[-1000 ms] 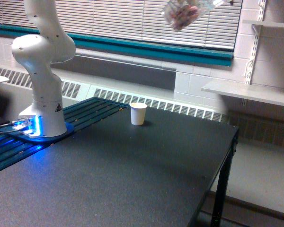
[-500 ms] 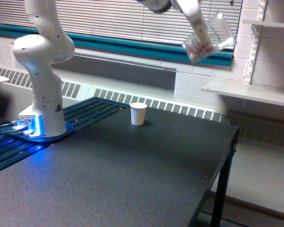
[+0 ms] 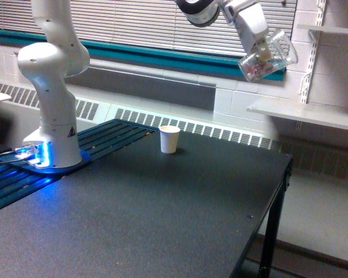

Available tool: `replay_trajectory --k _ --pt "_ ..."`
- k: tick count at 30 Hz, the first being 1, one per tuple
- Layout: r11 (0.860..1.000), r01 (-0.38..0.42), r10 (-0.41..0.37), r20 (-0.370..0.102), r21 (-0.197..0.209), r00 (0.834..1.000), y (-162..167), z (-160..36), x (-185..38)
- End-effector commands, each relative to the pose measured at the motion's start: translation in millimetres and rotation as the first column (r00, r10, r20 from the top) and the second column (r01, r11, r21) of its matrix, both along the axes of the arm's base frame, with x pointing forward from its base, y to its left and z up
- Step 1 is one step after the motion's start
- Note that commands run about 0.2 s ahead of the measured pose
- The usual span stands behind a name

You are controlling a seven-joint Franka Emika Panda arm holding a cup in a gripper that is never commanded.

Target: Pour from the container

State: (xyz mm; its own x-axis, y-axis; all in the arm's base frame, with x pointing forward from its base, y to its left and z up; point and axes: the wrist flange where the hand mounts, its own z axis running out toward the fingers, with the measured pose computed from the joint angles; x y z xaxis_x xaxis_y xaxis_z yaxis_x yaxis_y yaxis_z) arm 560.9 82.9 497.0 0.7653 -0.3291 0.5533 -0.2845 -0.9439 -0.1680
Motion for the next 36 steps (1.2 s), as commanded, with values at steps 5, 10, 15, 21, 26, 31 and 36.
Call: replay_trajectory --k 5,10,15,21,26,31,36 --pt "0.989 -0.151 0.15 -0.016 -0.011 0.988 71 -14.1 -34" --pt "0.978 -0.205 0.204 -0.04 -0.025 0.978 93 -25.4 -58" --pt "0.966 -0.254 0.251 -0.063 -0.046 0.966 112 -36.6 -84" --pt "0.954 -0.296 0.29 -0.096 -0.054 0.952 129 -52.6 -114" --pt "0.941 -0.334 0.325 -0.137 -0.049 0.936 145 -71.7 -142" --pt "0.929 -0.367 0.355 -0.17 -0.045 0.919 160 -89.2 -167" --pt "0.921 -0.387 0.372 -0.191 -0.044 0.908 172 -101.6 -187"
